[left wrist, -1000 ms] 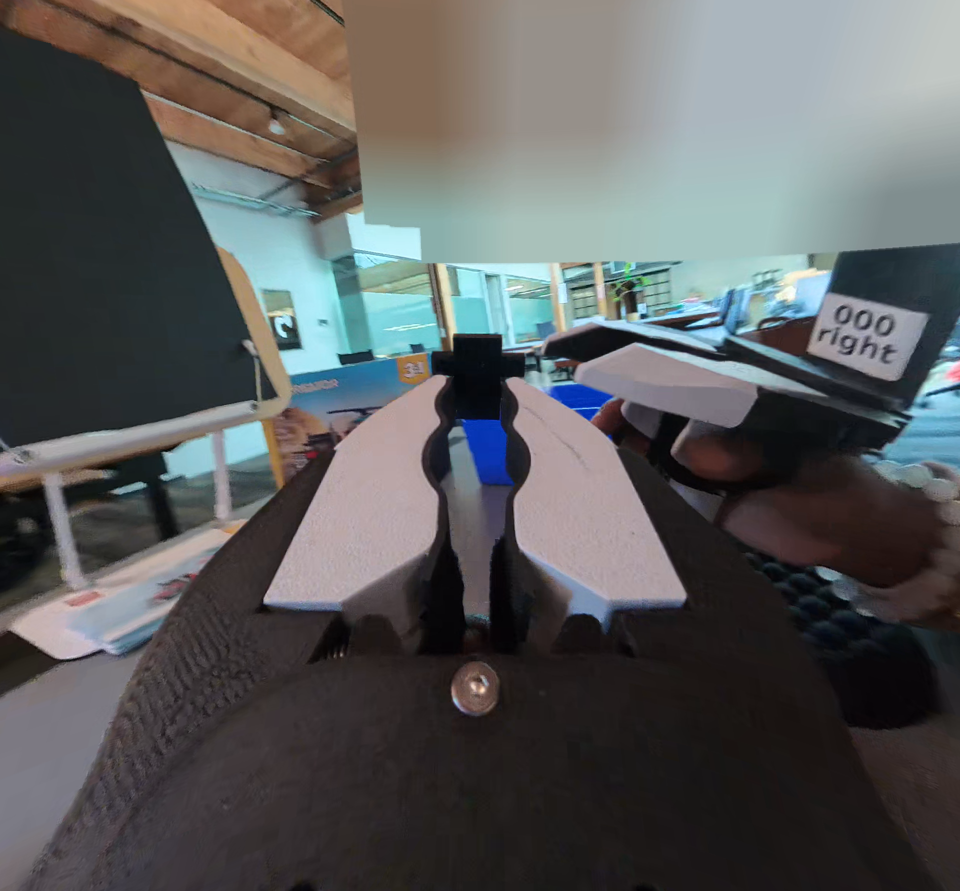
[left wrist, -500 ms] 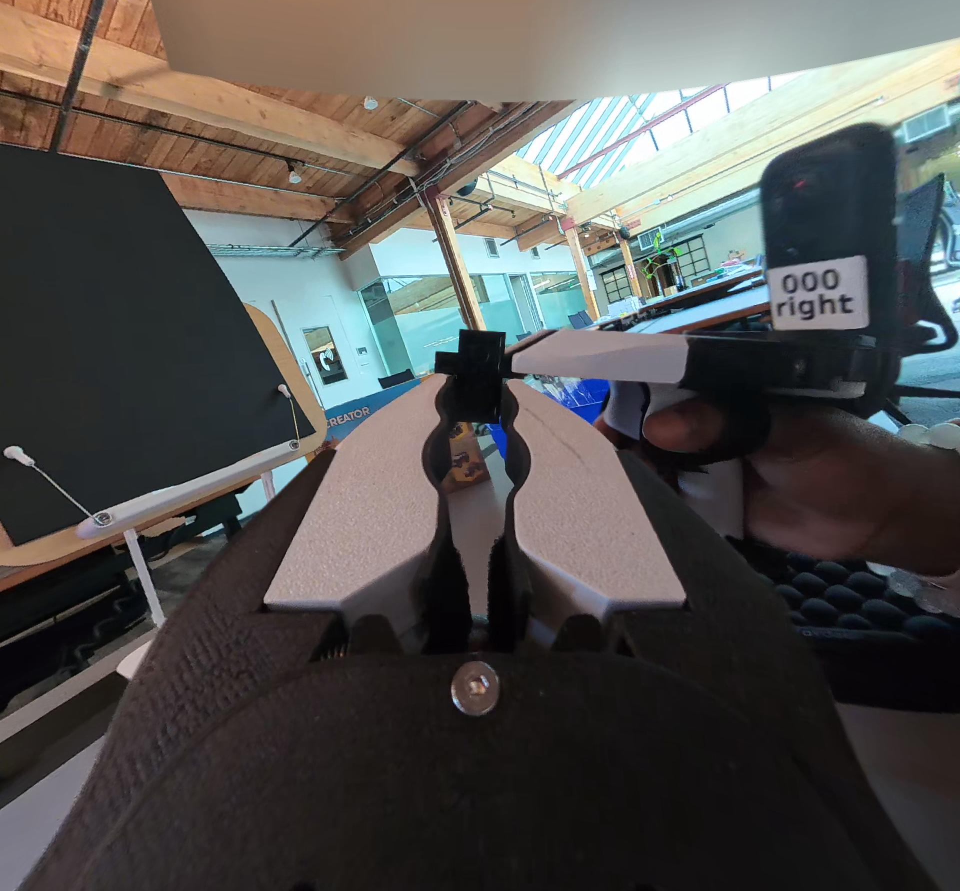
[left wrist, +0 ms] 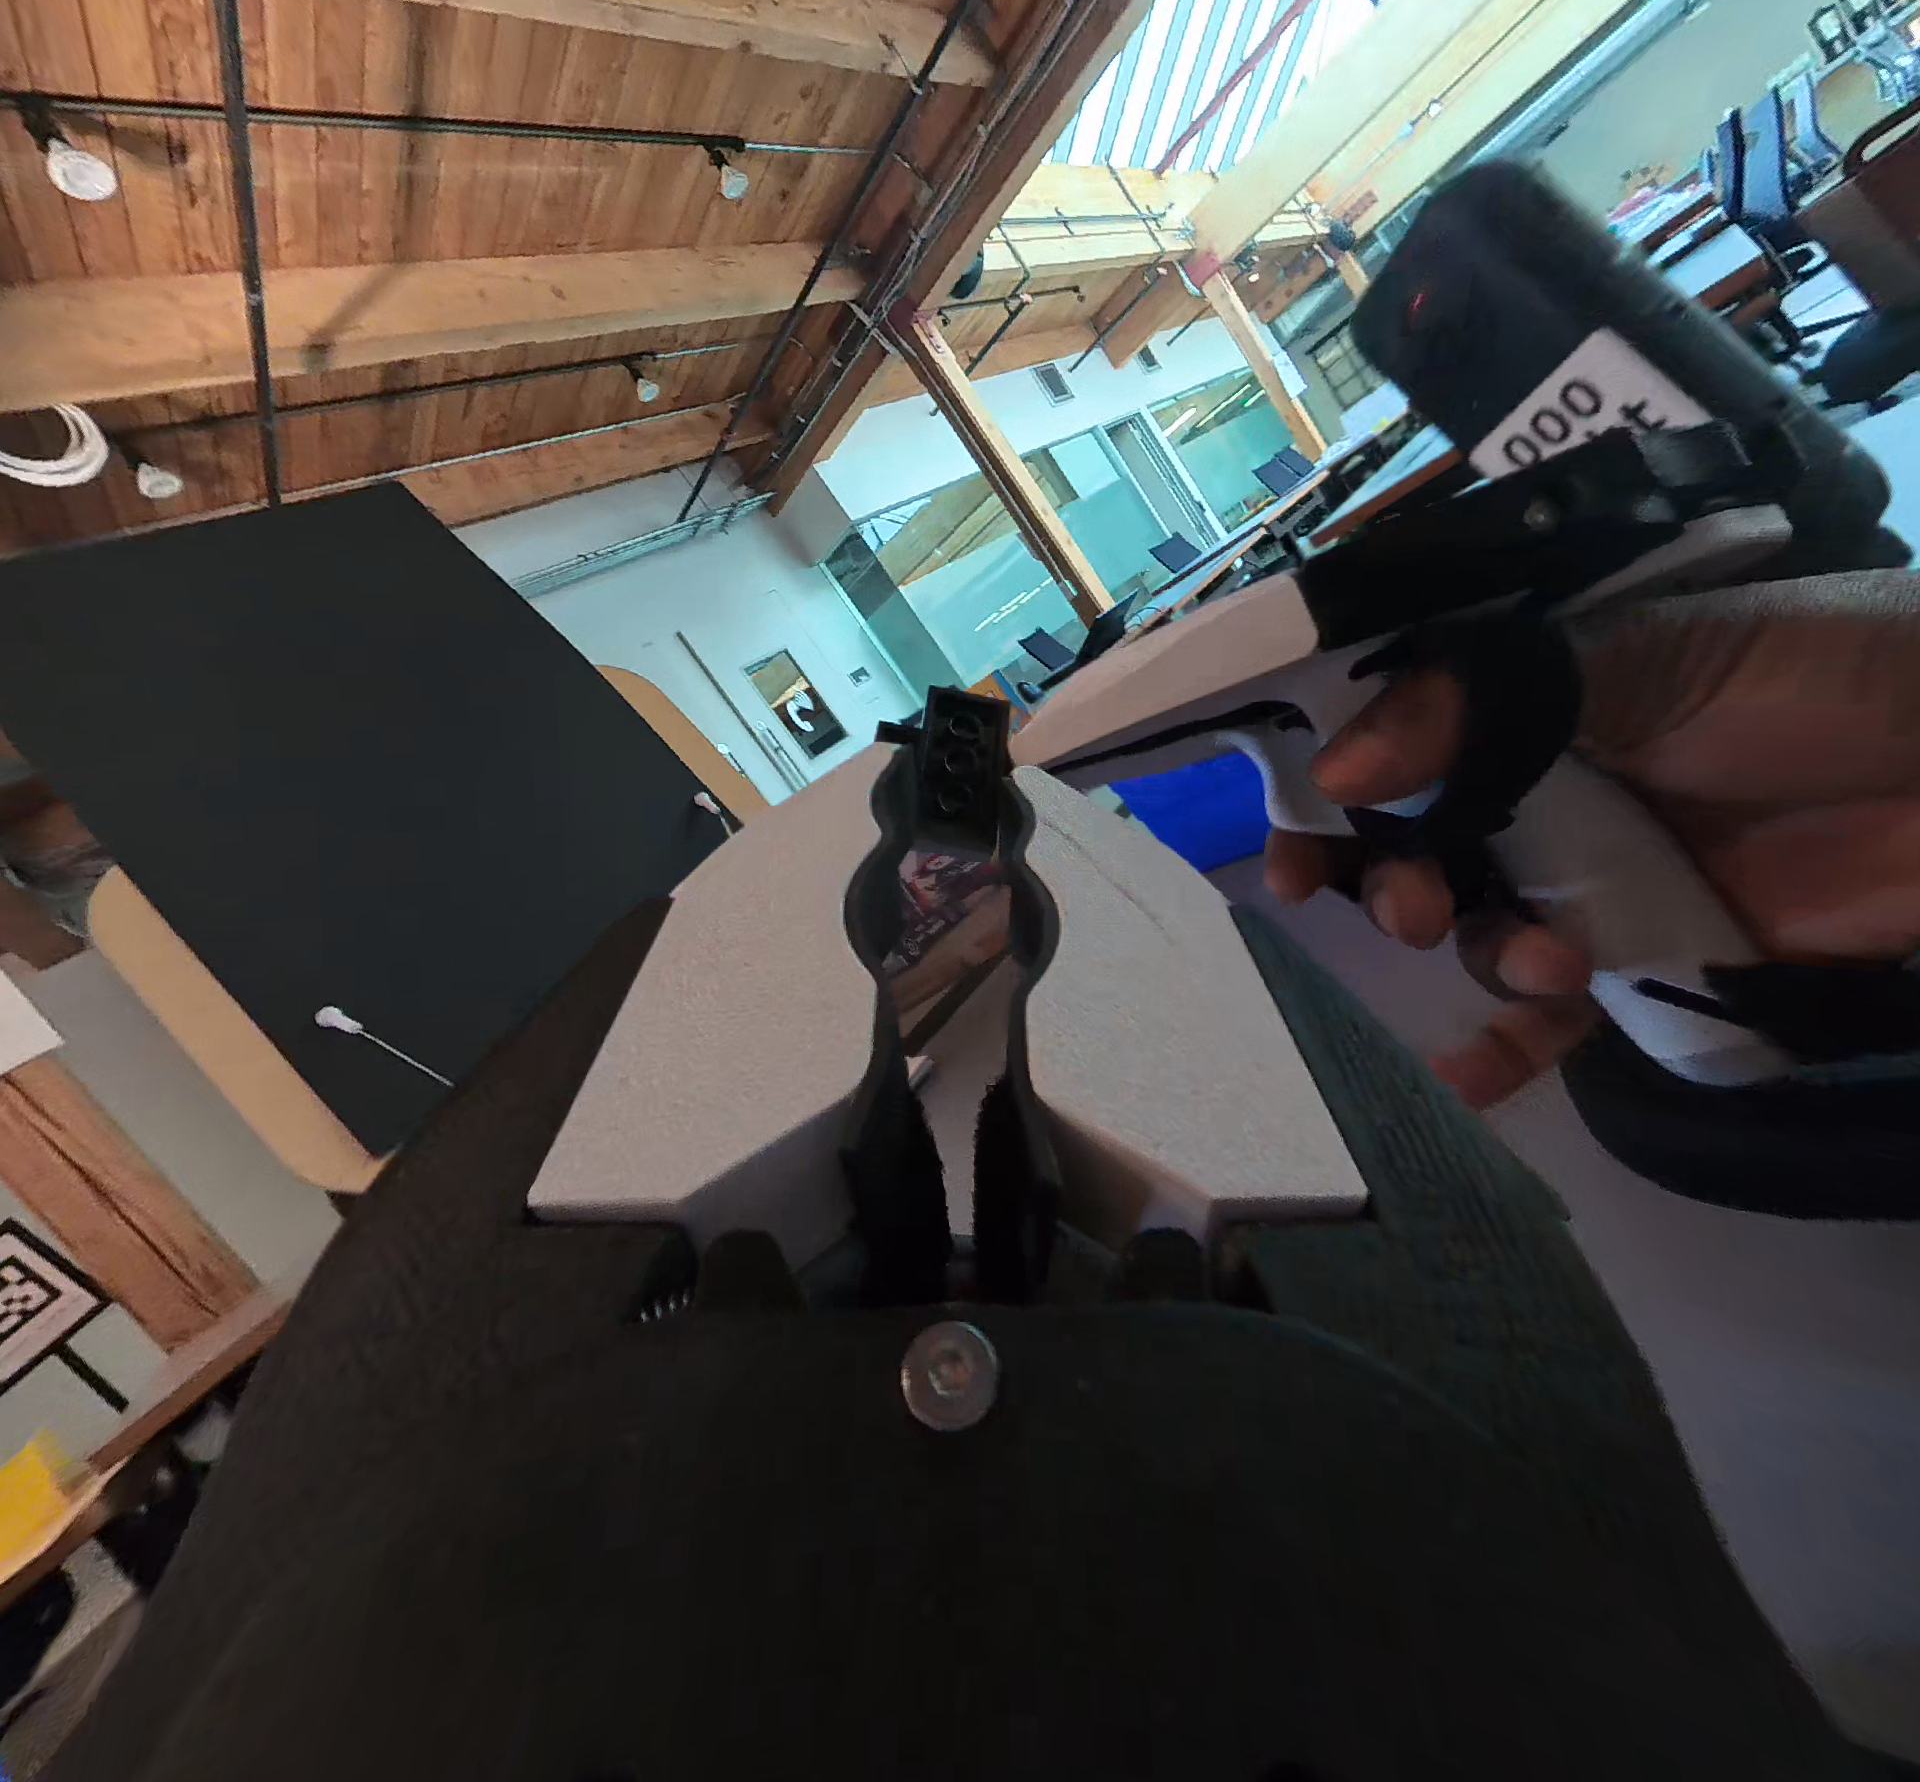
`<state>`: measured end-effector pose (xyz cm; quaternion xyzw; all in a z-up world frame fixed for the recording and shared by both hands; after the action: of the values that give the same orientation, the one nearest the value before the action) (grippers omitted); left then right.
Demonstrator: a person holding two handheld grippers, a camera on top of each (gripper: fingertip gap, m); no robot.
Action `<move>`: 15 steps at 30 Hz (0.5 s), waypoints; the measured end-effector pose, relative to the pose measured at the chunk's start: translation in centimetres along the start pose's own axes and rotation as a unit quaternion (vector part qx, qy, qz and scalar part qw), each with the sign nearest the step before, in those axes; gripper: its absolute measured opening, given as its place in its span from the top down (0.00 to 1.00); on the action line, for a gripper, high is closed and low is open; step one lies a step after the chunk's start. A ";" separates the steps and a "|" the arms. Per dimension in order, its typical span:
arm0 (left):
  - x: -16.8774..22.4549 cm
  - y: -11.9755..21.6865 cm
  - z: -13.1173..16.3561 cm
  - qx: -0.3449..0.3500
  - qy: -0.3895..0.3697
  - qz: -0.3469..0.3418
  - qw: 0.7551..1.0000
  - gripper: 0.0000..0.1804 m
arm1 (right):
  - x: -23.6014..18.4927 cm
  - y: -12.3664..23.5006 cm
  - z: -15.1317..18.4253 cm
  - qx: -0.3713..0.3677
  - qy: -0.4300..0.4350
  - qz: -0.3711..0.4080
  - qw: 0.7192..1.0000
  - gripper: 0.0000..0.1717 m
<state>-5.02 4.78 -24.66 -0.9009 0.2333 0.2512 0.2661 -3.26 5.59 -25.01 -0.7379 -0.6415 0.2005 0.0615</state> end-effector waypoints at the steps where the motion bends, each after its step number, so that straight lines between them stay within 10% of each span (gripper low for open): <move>1: 0.1 0.0 0.1 -0.002 0.008 0.005 1.000 0.91 | 0.0 0.1 0.0 -0.014 0.070 0.016 0.997 0.98; 7: 0.6 -0.4 0.4 -0.003 0.094 0.039 0.995 0.92 | -0.3 0.7 -0.4 -0.088 0.443 0.100 0.886 0.98; 15: 1.2 -0.5 0.5 -0.003 0.130 0.084 0.988 0.89 | -0.7 2.0 -0.8 -0.092 0.622 0.065 0.775 0.99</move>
<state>-3.99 5.17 -25.53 -0.9038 0.3404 0.1539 0.2088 -1.14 4.74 -24.81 -0.7442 -0.4294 -0.3583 0.3653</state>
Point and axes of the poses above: each gripper's, where its closed fingertips meet, y back along the fingers, z out of its underside, x = y × z across the jaws, the point moved 1 cm from there along y, back along the fingers, and after that the axes turned 1 degree about x, right-handed, at the moved point
